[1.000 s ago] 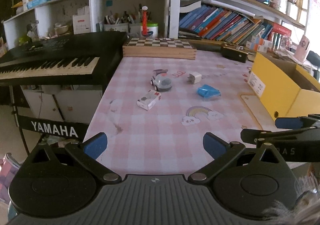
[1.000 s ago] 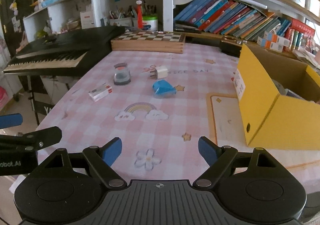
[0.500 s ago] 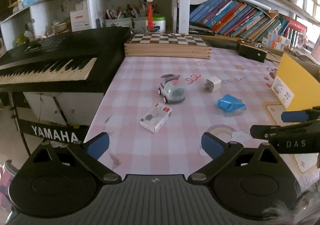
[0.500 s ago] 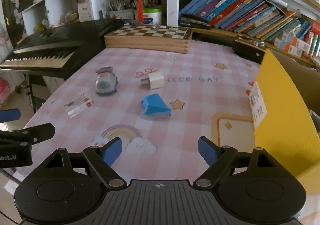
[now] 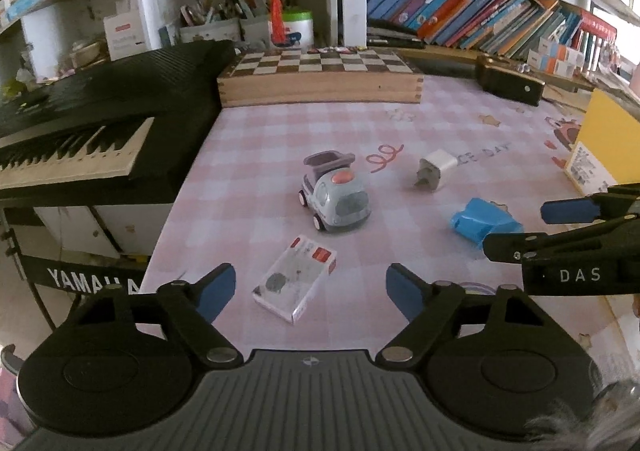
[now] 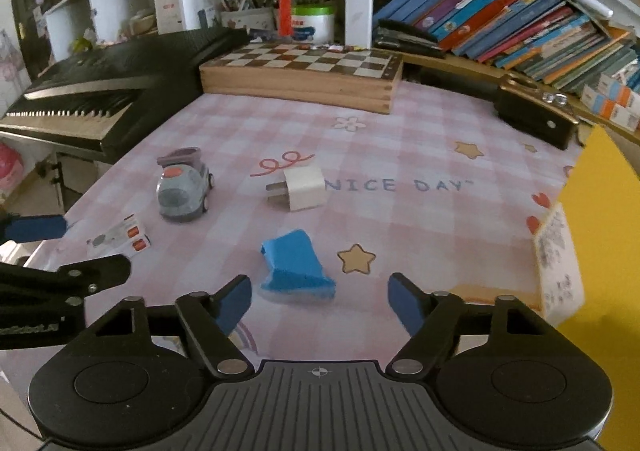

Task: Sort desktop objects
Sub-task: 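Grasp the blue block with the right tool while the left tool grasps the white box, then lift the blue block and white box and turn toward the yellow box, then carry the blue block and white box to above the yellow box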

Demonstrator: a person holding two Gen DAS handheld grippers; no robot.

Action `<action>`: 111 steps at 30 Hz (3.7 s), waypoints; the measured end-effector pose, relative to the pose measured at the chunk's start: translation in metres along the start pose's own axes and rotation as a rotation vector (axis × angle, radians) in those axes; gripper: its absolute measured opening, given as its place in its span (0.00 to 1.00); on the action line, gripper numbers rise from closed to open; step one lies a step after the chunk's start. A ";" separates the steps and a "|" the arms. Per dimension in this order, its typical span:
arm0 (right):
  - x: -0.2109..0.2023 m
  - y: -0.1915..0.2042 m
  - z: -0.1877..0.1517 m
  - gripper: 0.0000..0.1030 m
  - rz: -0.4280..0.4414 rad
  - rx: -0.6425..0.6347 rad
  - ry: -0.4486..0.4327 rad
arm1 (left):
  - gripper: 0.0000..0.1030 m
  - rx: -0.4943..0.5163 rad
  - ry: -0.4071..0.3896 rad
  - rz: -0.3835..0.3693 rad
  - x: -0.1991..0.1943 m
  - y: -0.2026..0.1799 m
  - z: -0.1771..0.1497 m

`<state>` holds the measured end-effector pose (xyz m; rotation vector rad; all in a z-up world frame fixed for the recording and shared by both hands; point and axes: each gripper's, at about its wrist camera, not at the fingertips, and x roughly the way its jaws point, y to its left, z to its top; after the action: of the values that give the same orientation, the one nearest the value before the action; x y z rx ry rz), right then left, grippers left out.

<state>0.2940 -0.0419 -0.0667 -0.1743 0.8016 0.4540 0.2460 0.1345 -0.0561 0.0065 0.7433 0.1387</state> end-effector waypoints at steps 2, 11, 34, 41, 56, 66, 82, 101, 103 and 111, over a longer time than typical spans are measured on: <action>0.006 0.001 0.002 0.64 0.011 -0.007 0.008 | 0.69 0.001 0.015 0.003 0.009 0.001 0.003; 0.023 0.002 0.008 0.55 0.033 -0.017 0.032 | 0.62 0.007 0.047 0.001 0.035 0.012 0.007; -0.016 0.007 0.014 0.41 0.058 0.001 -0.040 | 0.27 -0.068 -0.021 -0.118 -0.015 0.010 0.018; -0.044 0.010 0.007 0.41 0.060 0.017 -0.042 | 0.27 -0.129 -0.063 -0.160 -0.052 0.020 0.015; -0.115 0.021 -0.024 0.41 0.028 0.080 -0.067 | 0.27 -0.144 -0.118 -0.264 -0.121 0.024 -0.009; -0.149 0.033 -0.053 0.41 -0.004 0.125 -0.072 | 0.27 -0.131 -0.123 -0.311 -0.151 0.025 -0.034; -0.208 0.051 -0.110 0.41 -0.074 0.208 -0.089 | 0.27 -0.078 -0.128 -0.408 -0.207 0.017 -0.075; -0.257 0.039 -0.170 0.41 -0.220 0.353 -0.061 | 0.27 0.069 -0.079 -0.610 -0.226 -0.035 -0.099; -0.260 0.034 -0.175 0.41 -0.238 0.375 -0.059 | 0.27 0.088 -0.072 -0.633 -0.225 -0.044 -0.099; -0.270 0.014 -0.190 0.41 -0.294 0.448 -0.049 | 0.27 0.161 -0.048 -0.705 -0.219 -0.077 -0.095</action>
<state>-0.0003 -0.1777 -0.0014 0.1347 0.7954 -0.0043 0.0320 0.0258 0.0169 -0.0977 0.6699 -0.5917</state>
